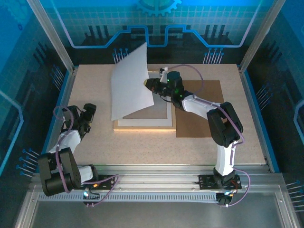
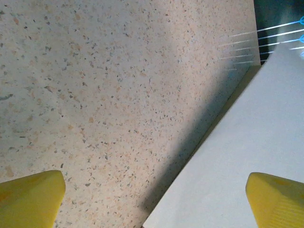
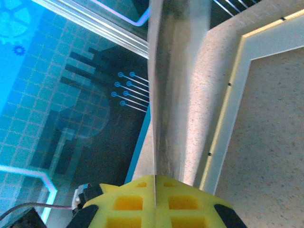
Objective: Put the photo into the frame
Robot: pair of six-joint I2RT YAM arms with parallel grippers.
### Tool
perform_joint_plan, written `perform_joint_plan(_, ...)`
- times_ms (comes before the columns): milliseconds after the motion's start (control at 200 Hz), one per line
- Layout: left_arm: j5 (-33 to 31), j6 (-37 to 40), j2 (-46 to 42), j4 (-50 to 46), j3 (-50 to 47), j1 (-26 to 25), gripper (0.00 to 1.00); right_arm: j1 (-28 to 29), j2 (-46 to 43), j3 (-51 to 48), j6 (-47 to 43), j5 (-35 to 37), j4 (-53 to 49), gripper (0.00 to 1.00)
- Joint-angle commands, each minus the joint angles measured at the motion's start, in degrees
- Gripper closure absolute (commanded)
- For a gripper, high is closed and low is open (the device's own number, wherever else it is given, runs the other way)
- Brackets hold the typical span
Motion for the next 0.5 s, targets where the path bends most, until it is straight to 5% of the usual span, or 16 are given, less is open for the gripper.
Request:
perform_joint_plan(0, 2.0, 0.6, -0.6, 0.4, -1.2, 0.5, 0.01, 0.2, -0.8, -2.4, 0.9, 3.6, 3.2, 0.94)
perform_joint_plan(495, 5.0, -1.0, 4.1, 4.9, -1.3, -2.4, 0.01, -3.0, -4.1, -12.7, 0.5, 4.5, 1.9, 0.93)
